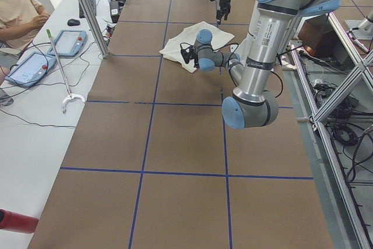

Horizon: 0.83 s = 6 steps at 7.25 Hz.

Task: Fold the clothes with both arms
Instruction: 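Drag the folded shirt toward the robot with the right gripper while the left gripper lowers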

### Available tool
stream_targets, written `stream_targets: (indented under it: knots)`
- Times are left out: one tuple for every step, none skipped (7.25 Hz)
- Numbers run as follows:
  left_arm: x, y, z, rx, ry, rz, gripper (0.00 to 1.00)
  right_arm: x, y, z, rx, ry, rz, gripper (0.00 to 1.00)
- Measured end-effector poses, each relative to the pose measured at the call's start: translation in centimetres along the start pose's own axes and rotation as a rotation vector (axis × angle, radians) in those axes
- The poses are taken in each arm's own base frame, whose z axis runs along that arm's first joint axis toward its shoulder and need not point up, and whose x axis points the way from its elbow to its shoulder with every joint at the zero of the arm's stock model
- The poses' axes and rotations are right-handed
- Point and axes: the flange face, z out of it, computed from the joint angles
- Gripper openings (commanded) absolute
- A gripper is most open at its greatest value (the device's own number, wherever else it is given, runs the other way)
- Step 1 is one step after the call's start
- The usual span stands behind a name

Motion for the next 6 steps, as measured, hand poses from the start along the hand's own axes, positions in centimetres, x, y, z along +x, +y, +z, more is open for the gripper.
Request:
stream_targets:
  knots:
    - [-0.5,0.8,0.9,0.015,-0.036,-0.003,0.56,-1.1,-2.0,-0.6,0.036,-0.028,0.023,1.00]
    - [-0.7,1.1,1.3,0.026,-0.061,-0.005,0.54,-1.8,-3.3,-0.8,0.059,-0.045,0.029,1.00]
    - [-0.8,1.2,1.5,0.038,-0.076,-0.006,0.52,-2.3,-4.1,-1.0,0.075,-0.055,0.028,1.00]
    - [-0.6,1.2,1.7,0.054,-0.082,-0.002,0.50,-2.4,-4.5,-0.9,0.083,-0.056,0.027,1.00]
    - [-0.2,1.1,1.7,0.065,-0.080,0.002,0.50,-2.3,-4.7,-0.6,0.091,-0.053,0.026,1.00]
    - [0.0,1.1,1.8,0.071,-0.079,0.005,0.50,-2.3,-5.0,-0.1,0.110,-0.050,0.026,1.00]
